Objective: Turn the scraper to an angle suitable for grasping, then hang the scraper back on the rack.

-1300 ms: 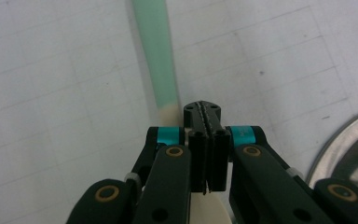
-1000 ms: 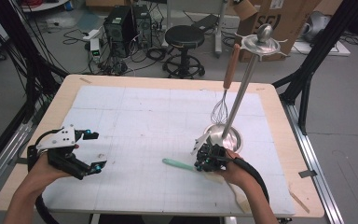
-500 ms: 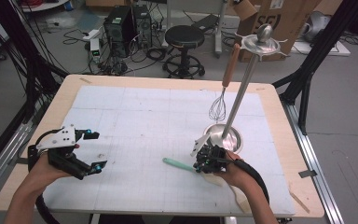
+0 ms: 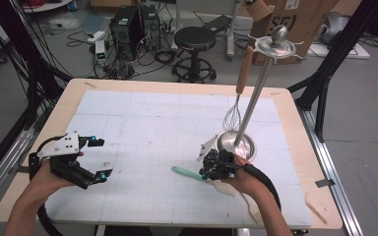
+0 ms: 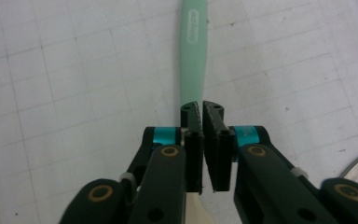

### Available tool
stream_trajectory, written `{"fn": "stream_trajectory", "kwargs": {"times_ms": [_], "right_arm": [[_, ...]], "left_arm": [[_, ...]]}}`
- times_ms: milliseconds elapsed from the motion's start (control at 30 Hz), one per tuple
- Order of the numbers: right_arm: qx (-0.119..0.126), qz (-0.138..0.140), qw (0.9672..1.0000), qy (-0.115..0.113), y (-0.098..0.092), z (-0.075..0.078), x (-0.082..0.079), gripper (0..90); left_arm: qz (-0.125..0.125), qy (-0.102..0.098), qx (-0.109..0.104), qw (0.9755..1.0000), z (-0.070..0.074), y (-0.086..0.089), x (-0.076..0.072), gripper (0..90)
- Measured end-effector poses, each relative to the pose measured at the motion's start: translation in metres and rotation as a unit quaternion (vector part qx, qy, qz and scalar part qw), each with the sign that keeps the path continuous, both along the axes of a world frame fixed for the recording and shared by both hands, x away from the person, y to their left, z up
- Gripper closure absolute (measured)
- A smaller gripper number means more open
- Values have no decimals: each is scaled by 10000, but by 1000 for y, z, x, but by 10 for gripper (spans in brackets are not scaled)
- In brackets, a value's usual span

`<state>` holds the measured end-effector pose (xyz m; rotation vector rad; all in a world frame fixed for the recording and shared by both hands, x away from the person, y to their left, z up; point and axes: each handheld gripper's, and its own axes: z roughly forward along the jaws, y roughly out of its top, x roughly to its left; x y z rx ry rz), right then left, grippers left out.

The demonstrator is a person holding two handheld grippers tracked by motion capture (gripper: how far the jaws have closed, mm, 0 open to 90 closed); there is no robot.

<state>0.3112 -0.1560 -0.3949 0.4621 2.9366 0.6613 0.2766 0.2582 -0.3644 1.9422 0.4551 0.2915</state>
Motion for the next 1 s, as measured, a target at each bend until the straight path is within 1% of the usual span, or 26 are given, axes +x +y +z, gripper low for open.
{"fn": "stream_trajectory", "kwargs": {"times_ms": [67,133,233,267,367,400,433,467,500,533,567,667,833,867,967,1000], "right_arm": [[109,6,9999,64,-1,2,0,774],[182,-25,9998,23,-2,4,1,720],[288,-77,9995,59,-5,8,1,634],[319,-108,9994,59,-5,9,1,582],[276,-166,9995,2,-8,12,0,324],[329,-150,9993,45,-8,13,0,202],[353,-69,9993,74,-9,13,-1,90],[394,74,9992,76,-9,14,-2,17],[455,169,9988,85,-9,15,-3,1],[507,125,9986,59,-8,16,-4,1],[490,100,9988,-15,-8,18,-4,1],[478,74,9988,15,-8,21,-4,1],[418,244,9988,47,-6,25,-4,1],[392,239,9989,13,-6,25,-4,1],[349,223,9991,34,-4,24,-3,1],[343,234,9991,26,-4,24,-3,1]], "left_arm": [[-9,-1,19,10000,0,0,1,17],[-9,3,27,10000,0,0,1,17],[-9,-1,18,10000,0,0,1,17],[-2,8,20,10000,0,0,1,17],[-10,8,26,10000,0,0,1,17],[-6,4,26,10000,0,0,1,17],[-10,2,28,10000,-1,0,2,17],[-11,1,31,10000,-1,0,2,17],[-13,1,30,10000,-1,0,2,17],[-10,7,20,10000,-1,0,2,17],[-4,11,8,10000,-1,0,1,17],[-23,-6,18,10000,0,1,1,17],[-1,-6,8,10000,0,1,1,17],[-2,-1,6,10000,0,1,0,17],[-23,-21,14,10000,1,2,0,17],[1,-20,-19,10000,1,2,0,17]]}}
